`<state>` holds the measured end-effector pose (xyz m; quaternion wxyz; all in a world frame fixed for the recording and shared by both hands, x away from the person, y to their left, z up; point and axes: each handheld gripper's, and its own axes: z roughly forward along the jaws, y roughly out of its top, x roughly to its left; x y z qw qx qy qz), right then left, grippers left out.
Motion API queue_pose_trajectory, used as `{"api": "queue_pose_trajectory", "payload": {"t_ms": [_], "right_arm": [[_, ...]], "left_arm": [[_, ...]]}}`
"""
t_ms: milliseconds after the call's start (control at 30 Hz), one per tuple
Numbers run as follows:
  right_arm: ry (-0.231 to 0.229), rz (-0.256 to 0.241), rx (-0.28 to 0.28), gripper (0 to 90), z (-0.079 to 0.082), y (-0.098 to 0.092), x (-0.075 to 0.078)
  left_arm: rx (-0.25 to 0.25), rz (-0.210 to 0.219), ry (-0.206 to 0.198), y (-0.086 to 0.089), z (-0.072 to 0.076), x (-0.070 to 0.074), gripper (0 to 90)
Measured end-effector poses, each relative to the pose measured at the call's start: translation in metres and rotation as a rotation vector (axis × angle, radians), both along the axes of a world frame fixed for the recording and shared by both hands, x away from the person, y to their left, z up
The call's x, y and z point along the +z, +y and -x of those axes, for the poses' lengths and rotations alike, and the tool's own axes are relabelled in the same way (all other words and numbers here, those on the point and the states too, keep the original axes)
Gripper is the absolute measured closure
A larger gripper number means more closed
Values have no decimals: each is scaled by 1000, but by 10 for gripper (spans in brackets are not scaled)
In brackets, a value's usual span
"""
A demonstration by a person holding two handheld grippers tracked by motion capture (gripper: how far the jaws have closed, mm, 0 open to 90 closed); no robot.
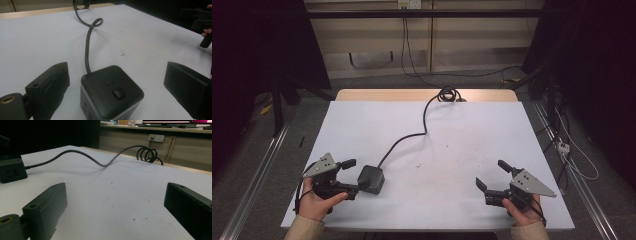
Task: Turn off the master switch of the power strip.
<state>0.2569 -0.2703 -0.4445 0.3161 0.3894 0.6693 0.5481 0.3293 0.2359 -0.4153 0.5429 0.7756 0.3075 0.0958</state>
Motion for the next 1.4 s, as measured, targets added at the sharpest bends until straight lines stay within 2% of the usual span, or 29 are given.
{"api": "queue_pose_trajectory", "payload": {"t_ms": [500,1100,1400], "right_arm": [[1,0,1,43,0,0,0],[2,-3,-4,44,1,-1,-1],[5,0,-3,43,2,-2,-1]], "left_arm": [[0,9,-12,9,2,-4,56],[-7,-16,-26,18,8,-12,56],[-1,-11,-19,21,9,-16,57]]}}
